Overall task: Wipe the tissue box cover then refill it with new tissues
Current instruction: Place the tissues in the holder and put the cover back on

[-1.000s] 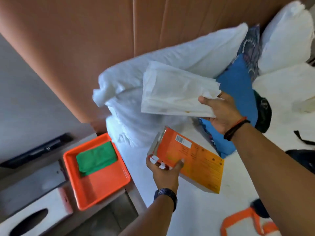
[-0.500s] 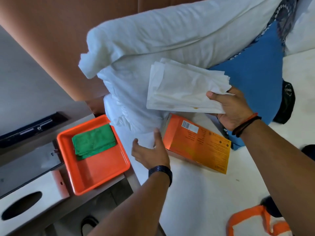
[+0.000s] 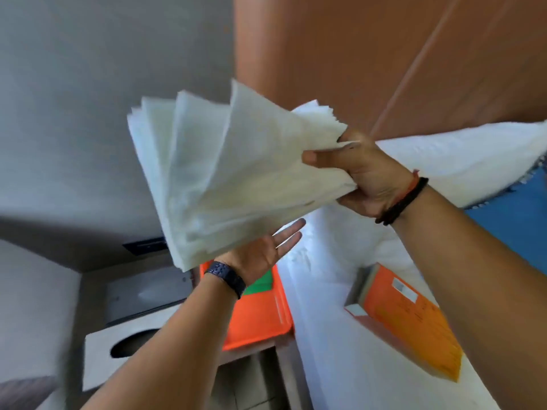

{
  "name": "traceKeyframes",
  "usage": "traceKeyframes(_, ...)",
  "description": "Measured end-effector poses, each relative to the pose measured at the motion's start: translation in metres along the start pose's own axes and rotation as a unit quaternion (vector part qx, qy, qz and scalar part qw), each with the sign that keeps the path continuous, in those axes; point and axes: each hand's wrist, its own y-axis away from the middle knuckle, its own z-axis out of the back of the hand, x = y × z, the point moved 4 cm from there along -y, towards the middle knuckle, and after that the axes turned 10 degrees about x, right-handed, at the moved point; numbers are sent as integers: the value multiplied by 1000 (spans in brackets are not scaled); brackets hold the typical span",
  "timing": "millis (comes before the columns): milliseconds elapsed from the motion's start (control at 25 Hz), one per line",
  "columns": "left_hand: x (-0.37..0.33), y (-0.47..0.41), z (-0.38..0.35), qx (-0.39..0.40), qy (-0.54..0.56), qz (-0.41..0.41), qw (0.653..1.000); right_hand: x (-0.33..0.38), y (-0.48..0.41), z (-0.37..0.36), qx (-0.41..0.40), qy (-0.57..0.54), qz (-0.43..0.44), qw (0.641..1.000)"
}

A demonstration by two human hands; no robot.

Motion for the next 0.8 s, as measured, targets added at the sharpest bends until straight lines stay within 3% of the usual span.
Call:
traceKeyframes(120, -75, 52, 21, 32, 69, -64, 995, -30, -49, -41, -19, 86, -79, 993)
traceKeyframes(280, -132, 116, 81, -31, 56, -41, 997, -96, -87, -70, -55, 111, -160, 979)
traceKeyframes(360, -140, 135, 115, -50, 39, -18, 998, -132, -101, -85, -62, 120, -200, 970)
traceKeyframes(520, -131, 155, 179, -127, -104, 35, 986, -205, -118, -103, -65, 91, -244, 963)
traceKeyframes(800, -134, 162, 270, -293, -66, -30, 953, -299, -141, -112, -7, 77, -297, 952)
